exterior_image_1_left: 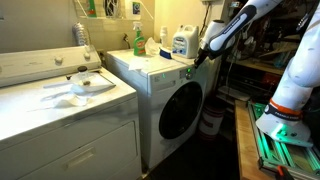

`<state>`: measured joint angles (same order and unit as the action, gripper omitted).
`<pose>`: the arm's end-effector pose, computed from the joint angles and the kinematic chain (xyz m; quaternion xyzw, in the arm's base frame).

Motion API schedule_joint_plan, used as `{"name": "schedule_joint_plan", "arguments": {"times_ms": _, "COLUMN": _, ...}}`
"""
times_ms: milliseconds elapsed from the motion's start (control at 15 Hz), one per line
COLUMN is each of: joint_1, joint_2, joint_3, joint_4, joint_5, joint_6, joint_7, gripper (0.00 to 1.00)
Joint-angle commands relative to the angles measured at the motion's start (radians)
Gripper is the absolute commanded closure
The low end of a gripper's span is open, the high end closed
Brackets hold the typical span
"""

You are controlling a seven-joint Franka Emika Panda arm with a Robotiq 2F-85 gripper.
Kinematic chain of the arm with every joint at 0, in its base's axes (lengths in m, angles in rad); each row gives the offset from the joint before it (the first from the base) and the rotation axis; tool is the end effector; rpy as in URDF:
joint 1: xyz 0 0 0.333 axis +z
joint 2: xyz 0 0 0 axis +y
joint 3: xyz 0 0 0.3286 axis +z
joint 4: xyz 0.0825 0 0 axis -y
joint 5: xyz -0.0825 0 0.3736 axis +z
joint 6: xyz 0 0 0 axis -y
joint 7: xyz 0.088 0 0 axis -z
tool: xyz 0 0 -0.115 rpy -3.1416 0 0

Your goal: Turn the knob on the washing machine to the right then press one button on the top right

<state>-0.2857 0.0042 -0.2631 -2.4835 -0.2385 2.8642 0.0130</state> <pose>0.4327 -0.2499 0.3395 0.9666 -0.1681 0.1649 0.1012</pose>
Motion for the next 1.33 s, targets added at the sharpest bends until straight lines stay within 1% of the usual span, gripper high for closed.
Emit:
{"name": "schedule_joint_plan", "arguments": {"times_ms": 0, "joint_1": 0.001, "joint_2": 0.026, "joint_3": -0.008, "joint_4": 0.007, "joint_5": 0.012, "joint_6": 0.058, "joint_7": -0.042, "gripper": 1.0}}
{"name": "schedule_joint_plan", "arguments": {"times_ms": 467, "joint_1": -0.009, "joint_2": 0.05, "joint_3": -0.022, "joint_4": -0.015, "joint_5": 0.008, "joint_6": 0.183, "joint_7": -0.202, "gripper": 1.0}}
{"name": "schedule_joint_plan", "arguments": {"times_ms": 533, "joint_1": -0.012, "joint_2": 0.046, "joint_3": -0.019, "joint_4": -0.023, "joint_5": 0.024, "joint_6": 0.186, "joint_7": -0.231, "gripper": 1.0}}
{"name": "schedule_joint_plan", "arguments": {"times_ms": 600, "joint_1": -0.011, "joint_2": 0.036, "joint_3": -0.018, "joint_4": -0.03, "joint_5": 0.03, "joint_6": 0.161, "joint_7": -0.246, "gripper": 1.0}}
{"name": "schedule_joint_plan", "arguments": {"times_ms": 733, "joint_1": -0.01, "joint_2": 0.016, "joint_3": -0.023, "joint_4": -0.031, "joint_5": 0.005, "joint_6": 0.099, "joint_7": -0.224, "gripper": 1.0}}
{"name": "schedule_joint_plan", "arguments": {"times_ms": 800, "joint_1": -0.007, "joint_2": 0.007, "joint_3": -0.02, "joint_4": -0.039, "joint_5": 0.021, "joint_6": 0.1, "joint_7": -0.238, "gripper": 1.0}}
{"name": "schedule_joint_plan", "arguments": {"times_ms": 867, "joint_1": -0.012, "joint_2": 0.015, "joint_3": -0.025, "joint_4": -0.035, "joint_5": -0.004, "joint_6": 0.132, "joint_7": -0.218, "gripper": 1.0}}
{"name": "schedule_joint_plan", "arguments": {"times_ms": 1000, "joint_1": -0.009, "joint_2": 0.013, "joint_3": -0.023, "joint_4": -0.034, "joint_5": 0.002, "joint_6": 0.112, "joint_7": -0.223, "gripper": 1.0}}
{"name": "schedule_joint_plan", "arguments": {"times_ms": 1133, "joint_1": -0.011, "joint_2": 0.019, "joint_3": -0.025, "joint_4": -0.034, "joint_5": -0.007, "joint_6": 0.143, "joint_7": -0.216, "gripper": 1.0}}
{"name": "schedule_joint_plan", "arguments": {"times_ms": 1267, "joint_1": -0.011, "joint_2": 0.02, "joint_3": -0.025, "joint_4": -0.032, "joint_5": -0.009, "joint_6": 0.146, "joint_7": -0.214, "gripper": 1.0}}
